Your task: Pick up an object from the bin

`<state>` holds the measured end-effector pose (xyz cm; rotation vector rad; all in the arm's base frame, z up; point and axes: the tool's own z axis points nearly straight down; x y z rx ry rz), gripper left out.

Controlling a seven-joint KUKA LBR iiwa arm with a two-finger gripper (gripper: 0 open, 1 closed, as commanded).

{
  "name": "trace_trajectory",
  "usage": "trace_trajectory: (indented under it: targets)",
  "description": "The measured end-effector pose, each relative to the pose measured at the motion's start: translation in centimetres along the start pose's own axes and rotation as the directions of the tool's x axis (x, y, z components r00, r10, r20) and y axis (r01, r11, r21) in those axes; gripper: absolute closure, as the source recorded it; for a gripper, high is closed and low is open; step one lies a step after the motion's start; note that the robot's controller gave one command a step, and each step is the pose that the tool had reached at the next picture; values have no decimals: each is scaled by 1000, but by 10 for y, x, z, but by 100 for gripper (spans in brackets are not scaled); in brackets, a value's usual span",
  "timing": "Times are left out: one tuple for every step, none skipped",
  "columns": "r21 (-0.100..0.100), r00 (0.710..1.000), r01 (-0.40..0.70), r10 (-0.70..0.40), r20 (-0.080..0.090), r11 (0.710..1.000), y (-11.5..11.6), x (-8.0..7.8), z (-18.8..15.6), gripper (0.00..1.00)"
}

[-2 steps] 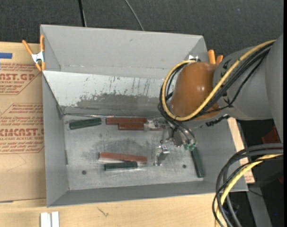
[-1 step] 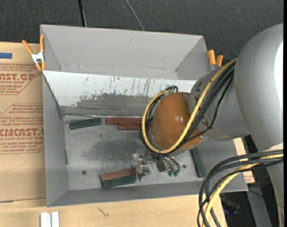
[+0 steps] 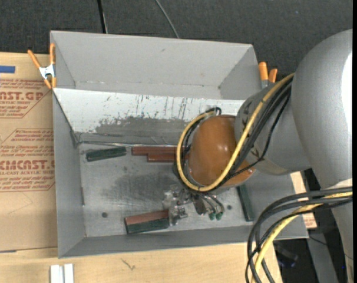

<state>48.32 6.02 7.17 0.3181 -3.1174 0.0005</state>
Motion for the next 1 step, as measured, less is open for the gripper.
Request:
trace_trajectory:
  targets:
    - [1,999,43,-43,11,999,22,-7,-160,100]
